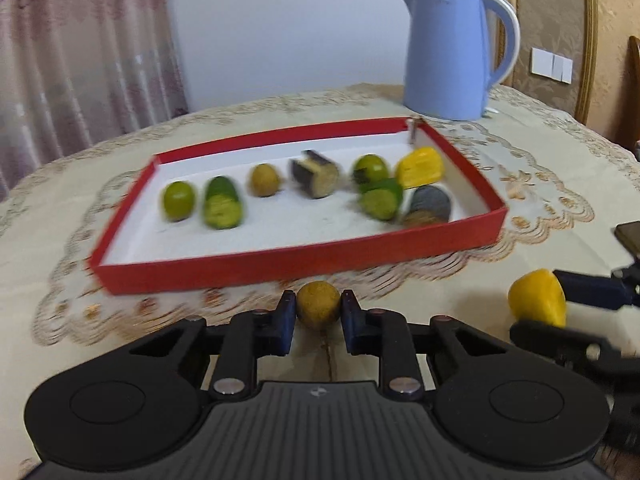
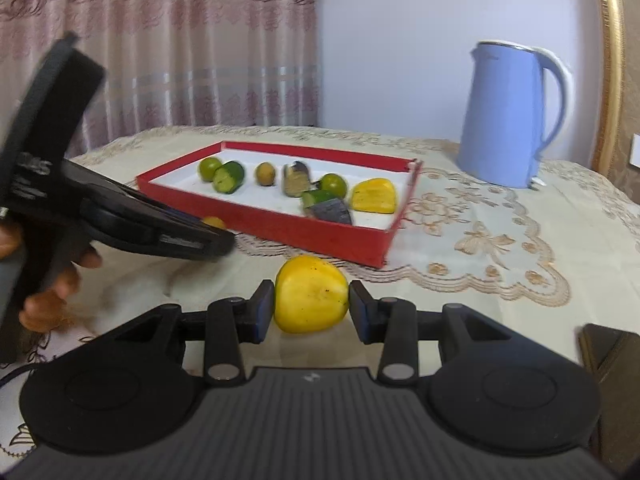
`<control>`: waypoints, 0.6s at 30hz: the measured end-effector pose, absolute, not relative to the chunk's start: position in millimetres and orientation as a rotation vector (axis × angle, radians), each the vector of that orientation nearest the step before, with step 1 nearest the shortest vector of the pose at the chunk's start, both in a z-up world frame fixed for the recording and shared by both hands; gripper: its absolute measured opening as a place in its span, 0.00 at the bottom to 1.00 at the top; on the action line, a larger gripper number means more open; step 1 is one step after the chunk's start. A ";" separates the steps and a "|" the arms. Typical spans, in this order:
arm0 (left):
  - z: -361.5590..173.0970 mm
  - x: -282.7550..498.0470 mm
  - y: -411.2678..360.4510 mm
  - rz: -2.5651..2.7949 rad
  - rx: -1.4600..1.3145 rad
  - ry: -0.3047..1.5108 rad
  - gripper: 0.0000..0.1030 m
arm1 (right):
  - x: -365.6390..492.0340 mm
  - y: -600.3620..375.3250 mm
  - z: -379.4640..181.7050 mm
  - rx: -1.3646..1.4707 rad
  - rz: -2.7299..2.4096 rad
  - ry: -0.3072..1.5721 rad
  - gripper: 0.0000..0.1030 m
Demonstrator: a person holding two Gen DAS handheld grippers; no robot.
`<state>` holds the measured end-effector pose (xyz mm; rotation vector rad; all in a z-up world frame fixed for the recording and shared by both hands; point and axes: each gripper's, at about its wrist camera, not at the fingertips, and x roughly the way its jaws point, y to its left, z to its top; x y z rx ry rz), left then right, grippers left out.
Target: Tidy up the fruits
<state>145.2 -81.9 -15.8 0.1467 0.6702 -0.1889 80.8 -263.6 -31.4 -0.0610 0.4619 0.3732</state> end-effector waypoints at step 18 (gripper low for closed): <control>-14.8 129.9 -37.8 -0.168 0.142 0.628 0.72 | 89.4 -238.7 -19.8 -0.136 0.341 0.457 1.00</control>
